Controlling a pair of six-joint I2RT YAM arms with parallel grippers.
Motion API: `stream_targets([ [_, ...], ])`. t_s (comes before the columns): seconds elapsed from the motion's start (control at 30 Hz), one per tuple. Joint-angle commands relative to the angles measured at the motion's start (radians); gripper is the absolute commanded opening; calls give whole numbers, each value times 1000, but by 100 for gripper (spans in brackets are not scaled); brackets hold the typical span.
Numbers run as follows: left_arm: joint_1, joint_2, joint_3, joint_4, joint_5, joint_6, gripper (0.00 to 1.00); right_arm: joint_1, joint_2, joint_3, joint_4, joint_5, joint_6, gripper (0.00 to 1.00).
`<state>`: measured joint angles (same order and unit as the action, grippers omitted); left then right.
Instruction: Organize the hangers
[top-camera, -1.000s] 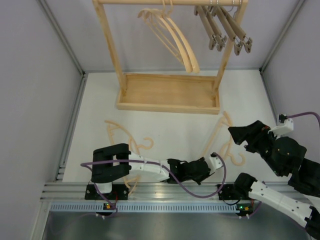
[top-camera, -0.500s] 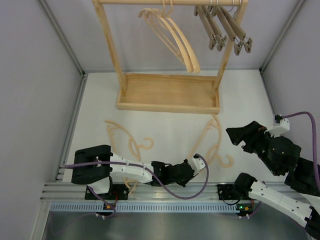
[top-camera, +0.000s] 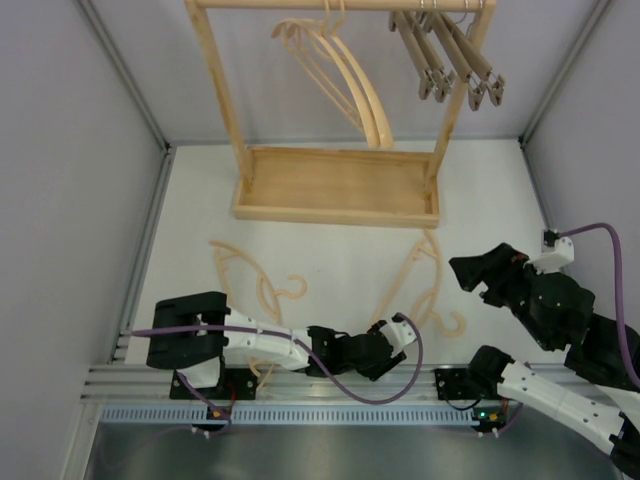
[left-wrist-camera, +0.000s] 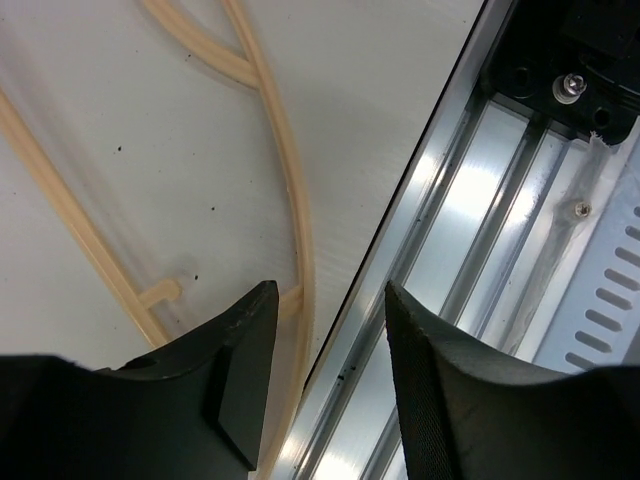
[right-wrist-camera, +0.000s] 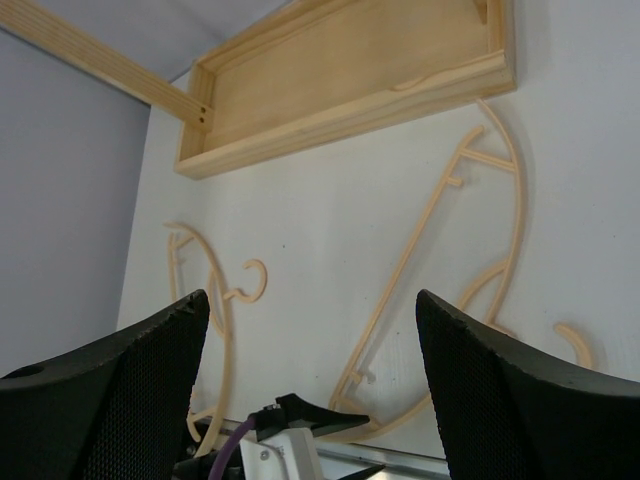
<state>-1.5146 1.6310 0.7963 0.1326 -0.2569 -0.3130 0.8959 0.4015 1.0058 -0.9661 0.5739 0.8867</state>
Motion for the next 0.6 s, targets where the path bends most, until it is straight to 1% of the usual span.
stream_targets([
  [0.0, -6, 41, 78, -27, -30, 41, 52, 9, -10, -4, 15, -9, 5, 81],
  [0.17, -6, 130, 142, -57, -50, 68, 50, 11, -16, -9, 15, -12, 5, 81],
  [0.3, -6, 167, 152, -62, -51, 65, 42, 9, -27, -9, 15, -9, 3, 81],
  [0.4, -4, 182, 143, -62, -50, 57, 38, 9, -32, -10, 10, -8, 4, 81],
  [0.53, -4, 196, 136, -65, -30, 52, 27, 9, -33, -16, 10, -11, 6, 81],
  [0.57, -4, 199, 136, -68, -24, 51, 18, 9, -35, -19, 10, -11, 6, 81],
])
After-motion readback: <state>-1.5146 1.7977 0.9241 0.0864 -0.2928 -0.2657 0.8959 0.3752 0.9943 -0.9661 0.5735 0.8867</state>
